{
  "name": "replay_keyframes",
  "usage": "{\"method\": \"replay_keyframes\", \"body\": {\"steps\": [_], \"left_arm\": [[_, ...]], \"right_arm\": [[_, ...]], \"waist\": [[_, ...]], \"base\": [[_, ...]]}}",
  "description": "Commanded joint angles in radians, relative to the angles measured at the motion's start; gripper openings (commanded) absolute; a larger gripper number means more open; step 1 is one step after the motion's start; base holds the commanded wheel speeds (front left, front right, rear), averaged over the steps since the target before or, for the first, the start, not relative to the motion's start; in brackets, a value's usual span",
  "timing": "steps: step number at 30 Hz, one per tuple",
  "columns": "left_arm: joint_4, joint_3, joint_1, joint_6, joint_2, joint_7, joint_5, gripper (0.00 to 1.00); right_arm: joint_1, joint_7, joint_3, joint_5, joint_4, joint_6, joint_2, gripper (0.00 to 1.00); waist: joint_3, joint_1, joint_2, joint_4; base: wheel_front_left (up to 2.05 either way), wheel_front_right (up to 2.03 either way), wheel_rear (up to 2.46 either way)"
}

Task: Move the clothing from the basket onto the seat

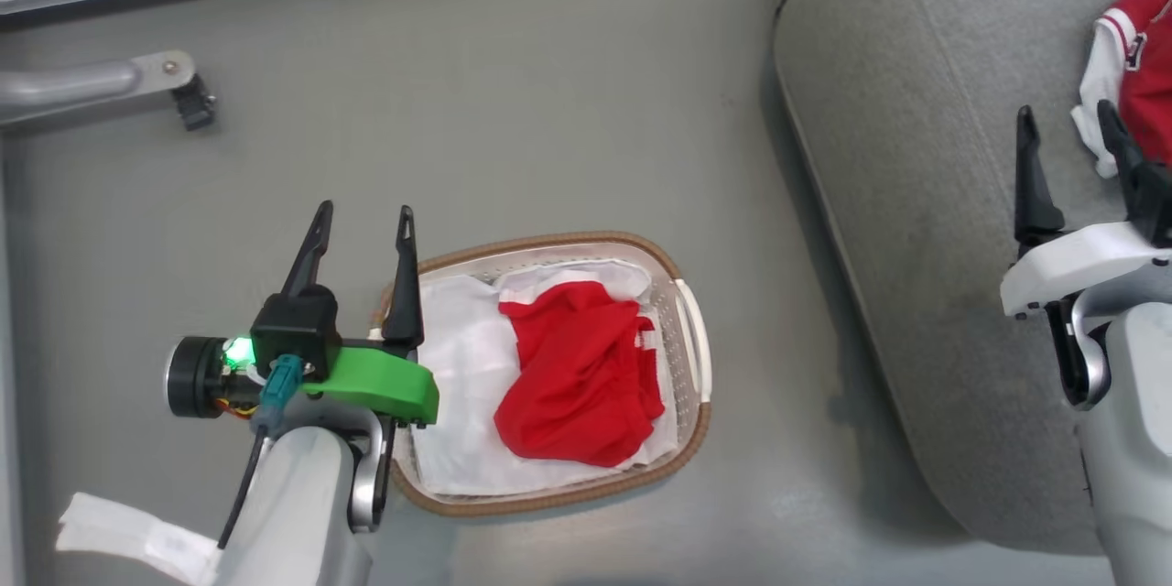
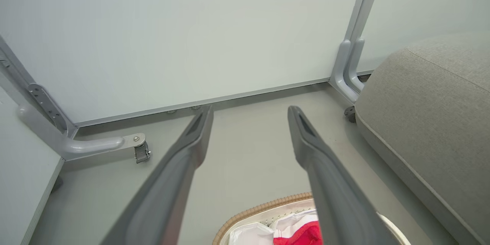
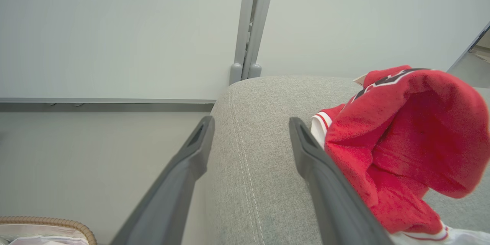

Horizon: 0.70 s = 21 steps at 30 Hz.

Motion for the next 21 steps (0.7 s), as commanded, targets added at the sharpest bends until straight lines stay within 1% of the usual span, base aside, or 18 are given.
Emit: {"method": "replay_keyframes", "body": {"steps": [1,5,9,21], "left_arm": [[-0.005,0.014,0.025,0.007,0.001,0.0,-0.001,1.0],[-0.009,0.044,0.054,0.004,-0.001,0.0,0.008,1.0],[-0.016,0.071,0.093,0.001,-0.002,0.0,0.022,1.0],[-0.039,0.126,0.21,-0.008,-0.002,0.0,0.037,1.0]], "right_arm": [[0.025,-0.002,0.01,0.008,-0.007,-0.001,0.005,1.0],[0.041,-0.002,0.035,0.021,-0.021,-0.001,0.031,1.0],[0.068,-0.002,0.071,0.025,-0.037,-0.001,0.053,1.0],[0.175,-0.002,0.132,0.033,-0.05,-0.001,0.1,1.0]], "waist": [[-0.059,0.0,0.0,0.077],[-0.09,0.0,0.0,0.114],[-0.12,0.0,0.0,0.128],[-0.213,0.0,0.0,0.117]], "base": [[0.0,0.0,0.0],[0.0,0.0,0.0],[0.0,0.0,0.0],[0.0,0.0,0.0]]}}
